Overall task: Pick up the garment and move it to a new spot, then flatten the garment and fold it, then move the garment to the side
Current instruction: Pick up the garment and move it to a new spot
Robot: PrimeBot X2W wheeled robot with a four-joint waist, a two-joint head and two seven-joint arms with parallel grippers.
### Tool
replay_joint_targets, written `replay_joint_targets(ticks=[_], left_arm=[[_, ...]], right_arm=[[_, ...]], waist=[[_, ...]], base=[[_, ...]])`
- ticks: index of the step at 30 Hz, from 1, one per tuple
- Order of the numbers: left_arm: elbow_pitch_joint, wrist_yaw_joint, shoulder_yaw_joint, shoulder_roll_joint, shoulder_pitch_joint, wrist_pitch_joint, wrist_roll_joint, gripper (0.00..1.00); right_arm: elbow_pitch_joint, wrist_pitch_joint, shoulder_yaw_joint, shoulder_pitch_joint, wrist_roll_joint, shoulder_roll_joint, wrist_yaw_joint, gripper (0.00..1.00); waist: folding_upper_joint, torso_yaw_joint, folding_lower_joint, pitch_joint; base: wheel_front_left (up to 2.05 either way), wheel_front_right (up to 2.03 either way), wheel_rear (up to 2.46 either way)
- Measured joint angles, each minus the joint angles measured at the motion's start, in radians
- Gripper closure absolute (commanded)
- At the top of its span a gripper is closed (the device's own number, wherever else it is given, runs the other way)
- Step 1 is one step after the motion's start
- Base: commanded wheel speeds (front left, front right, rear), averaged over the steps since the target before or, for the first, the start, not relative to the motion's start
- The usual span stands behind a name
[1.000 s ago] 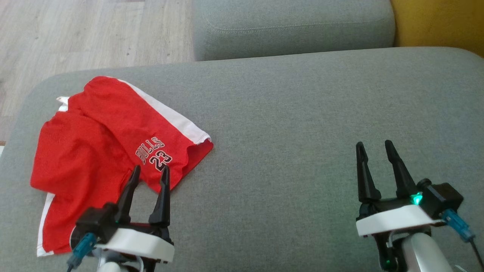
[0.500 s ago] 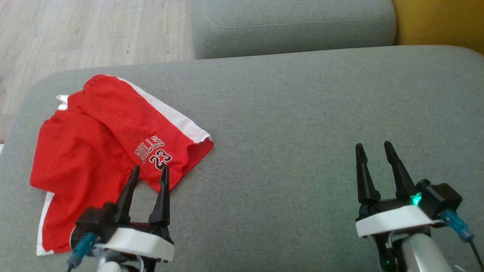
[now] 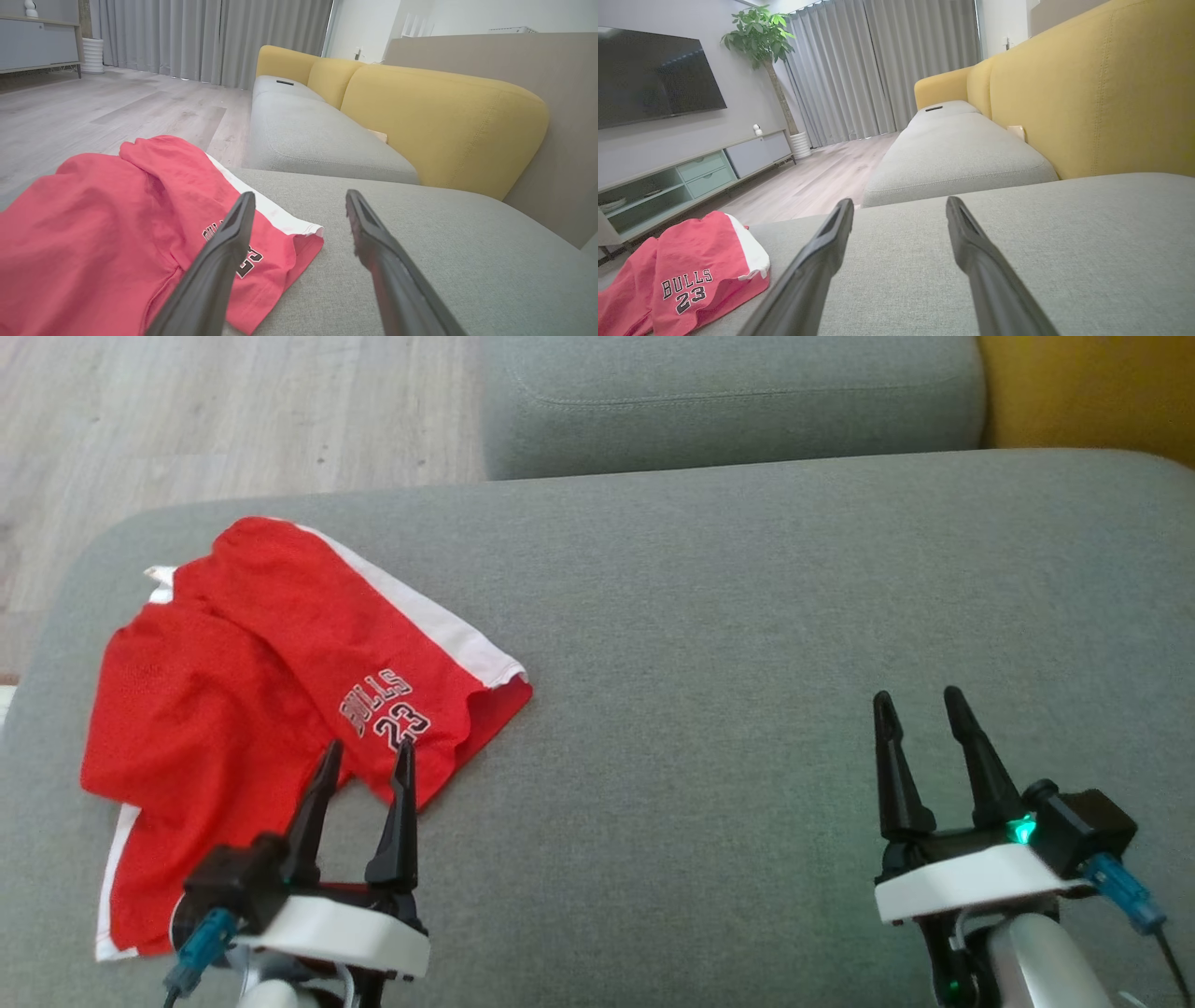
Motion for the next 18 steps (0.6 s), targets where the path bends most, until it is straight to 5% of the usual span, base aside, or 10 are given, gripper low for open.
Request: replay_joint_targets(ticks=[18], left_arm=[[0.001,0.02,0.032,-0.001,-0.001,0.0,-0.005,0.0]], right_arm=[[0.0,-0.001,0.065,0.0,0.002,-0.001,0.0,0.0]], waist=[[0.0,0.142,0.0,0.002]], base=[[0.0,0.0,0.0]])
